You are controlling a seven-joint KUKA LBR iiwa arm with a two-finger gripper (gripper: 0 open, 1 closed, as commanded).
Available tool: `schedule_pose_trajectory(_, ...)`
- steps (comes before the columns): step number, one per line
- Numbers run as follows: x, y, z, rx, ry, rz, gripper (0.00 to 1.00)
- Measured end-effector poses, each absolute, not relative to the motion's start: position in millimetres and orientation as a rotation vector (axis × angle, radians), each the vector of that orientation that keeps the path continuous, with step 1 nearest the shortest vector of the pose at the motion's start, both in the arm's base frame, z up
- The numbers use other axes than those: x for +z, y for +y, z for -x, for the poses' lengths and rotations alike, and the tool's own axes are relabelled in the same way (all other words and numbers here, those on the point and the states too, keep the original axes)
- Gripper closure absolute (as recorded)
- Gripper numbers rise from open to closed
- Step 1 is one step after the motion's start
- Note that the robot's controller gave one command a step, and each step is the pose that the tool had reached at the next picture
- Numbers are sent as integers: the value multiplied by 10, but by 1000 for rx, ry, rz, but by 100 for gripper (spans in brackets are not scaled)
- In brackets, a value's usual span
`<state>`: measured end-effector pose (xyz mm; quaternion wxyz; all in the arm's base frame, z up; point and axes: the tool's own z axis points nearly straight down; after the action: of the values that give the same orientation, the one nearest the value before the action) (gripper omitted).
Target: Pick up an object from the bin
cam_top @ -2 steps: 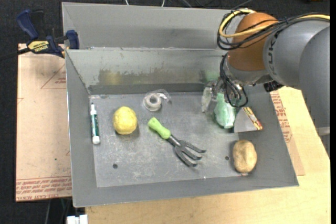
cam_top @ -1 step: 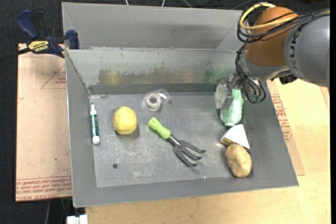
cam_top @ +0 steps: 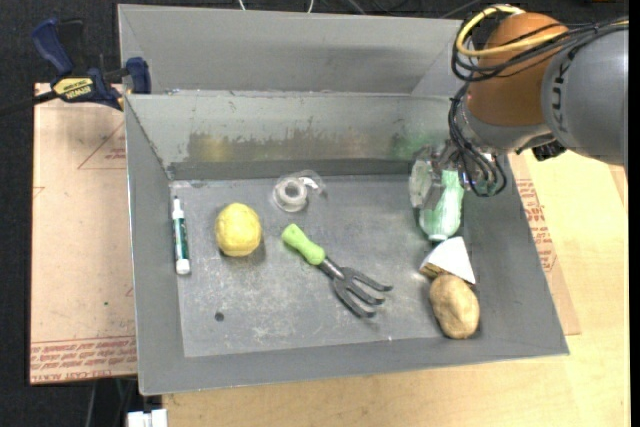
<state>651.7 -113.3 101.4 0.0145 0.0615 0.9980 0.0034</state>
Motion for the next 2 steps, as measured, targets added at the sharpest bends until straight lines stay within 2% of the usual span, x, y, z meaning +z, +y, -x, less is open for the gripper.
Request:
schedule_pose_trajectory(1,950,-1300,-6542,12,3108,-88,0)
schedule_pose_trajectory(2,950,-1300,-6542,12,3108,-88,0)
